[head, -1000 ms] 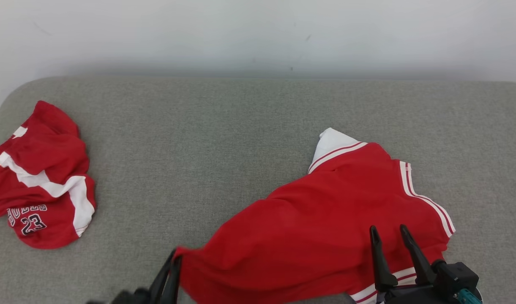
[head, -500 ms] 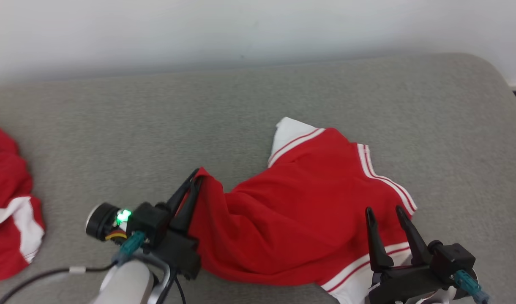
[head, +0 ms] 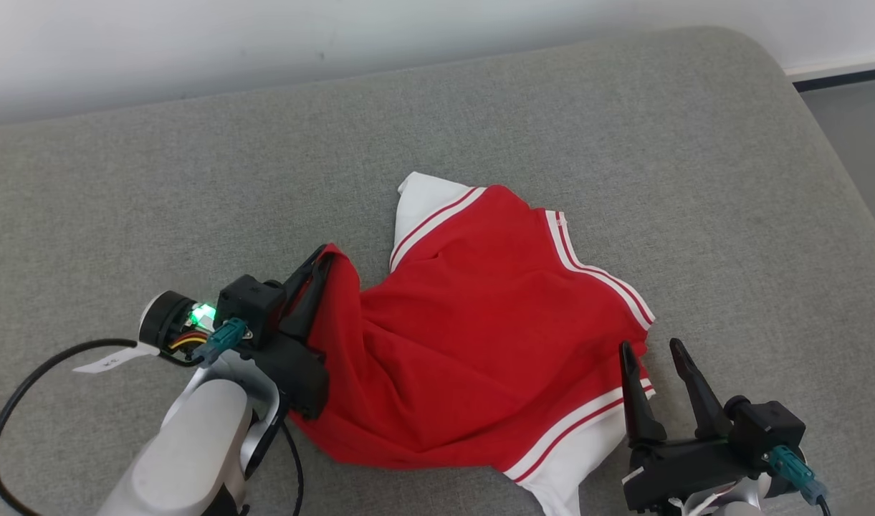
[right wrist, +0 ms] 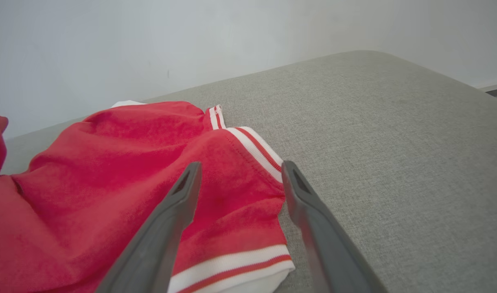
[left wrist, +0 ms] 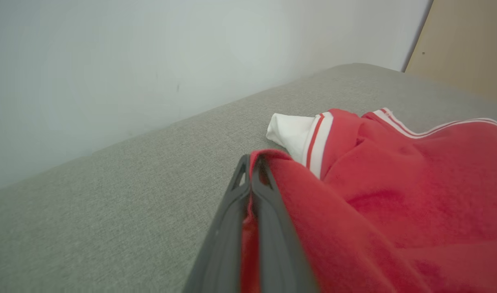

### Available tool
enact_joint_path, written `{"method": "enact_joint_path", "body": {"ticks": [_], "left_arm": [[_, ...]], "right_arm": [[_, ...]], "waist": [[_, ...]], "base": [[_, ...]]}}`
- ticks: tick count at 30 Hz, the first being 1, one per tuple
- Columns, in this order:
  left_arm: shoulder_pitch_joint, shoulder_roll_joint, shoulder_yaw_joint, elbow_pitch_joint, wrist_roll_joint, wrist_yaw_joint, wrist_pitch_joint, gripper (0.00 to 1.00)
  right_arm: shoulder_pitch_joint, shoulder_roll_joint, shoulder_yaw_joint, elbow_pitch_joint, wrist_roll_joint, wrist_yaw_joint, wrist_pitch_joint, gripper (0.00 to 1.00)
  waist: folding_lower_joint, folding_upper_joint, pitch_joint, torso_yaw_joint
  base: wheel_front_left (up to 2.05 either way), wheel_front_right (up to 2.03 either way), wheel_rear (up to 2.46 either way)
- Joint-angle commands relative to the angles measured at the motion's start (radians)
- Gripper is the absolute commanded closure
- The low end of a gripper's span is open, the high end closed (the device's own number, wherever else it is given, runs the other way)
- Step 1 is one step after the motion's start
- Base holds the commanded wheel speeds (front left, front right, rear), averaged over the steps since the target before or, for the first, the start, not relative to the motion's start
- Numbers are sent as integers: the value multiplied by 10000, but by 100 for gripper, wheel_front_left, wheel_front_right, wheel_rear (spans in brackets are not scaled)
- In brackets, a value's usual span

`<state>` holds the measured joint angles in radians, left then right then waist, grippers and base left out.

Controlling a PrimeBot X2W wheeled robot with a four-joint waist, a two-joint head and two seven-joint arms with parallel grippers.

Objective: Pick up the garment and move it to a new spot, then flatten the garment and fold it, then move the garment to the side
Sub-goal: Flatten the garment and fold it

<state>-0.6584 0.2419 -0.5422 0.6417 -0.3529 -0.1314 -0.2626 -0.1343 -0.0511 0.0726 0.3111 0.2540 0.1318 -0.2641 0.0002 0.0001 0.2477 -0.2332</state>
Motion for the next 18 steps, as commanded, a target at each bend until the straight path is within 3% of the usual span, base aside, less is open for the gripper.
{"method": "enact_joint_path", "body": {"ticks": [1,3,4,5,18], "left_arm": [[-57,-1,24,150,-47,21,-32,100],[-43,-31,59,138,0,20,-32,100],[21,-33,145,101,46,20,-32,60],[114,-41,217,83,93,20,-32,1],[2400,-288,2167,-2007,990,21,-32,0]], "right_arm": [[-49,15,6,21,55,-16,-5,0],[25,7,-38,14,44,-16,-5,0],[60,6,-49,2,36,-16,-5,0],[99,7,-81,-1,13,-16,-5,0],[594,9,-220,-106,52,-16,-5,0]], "waist": [[-2,-1,-35,51],[-2,-1,-134,178],[-2,-1,-190,257],[-2,-1,-251,340],[-2,-1,-949,1157]], "base": [[0,0,0],[0,0,0],[0,0,0],[0,0,0],[0,0,0]]}}
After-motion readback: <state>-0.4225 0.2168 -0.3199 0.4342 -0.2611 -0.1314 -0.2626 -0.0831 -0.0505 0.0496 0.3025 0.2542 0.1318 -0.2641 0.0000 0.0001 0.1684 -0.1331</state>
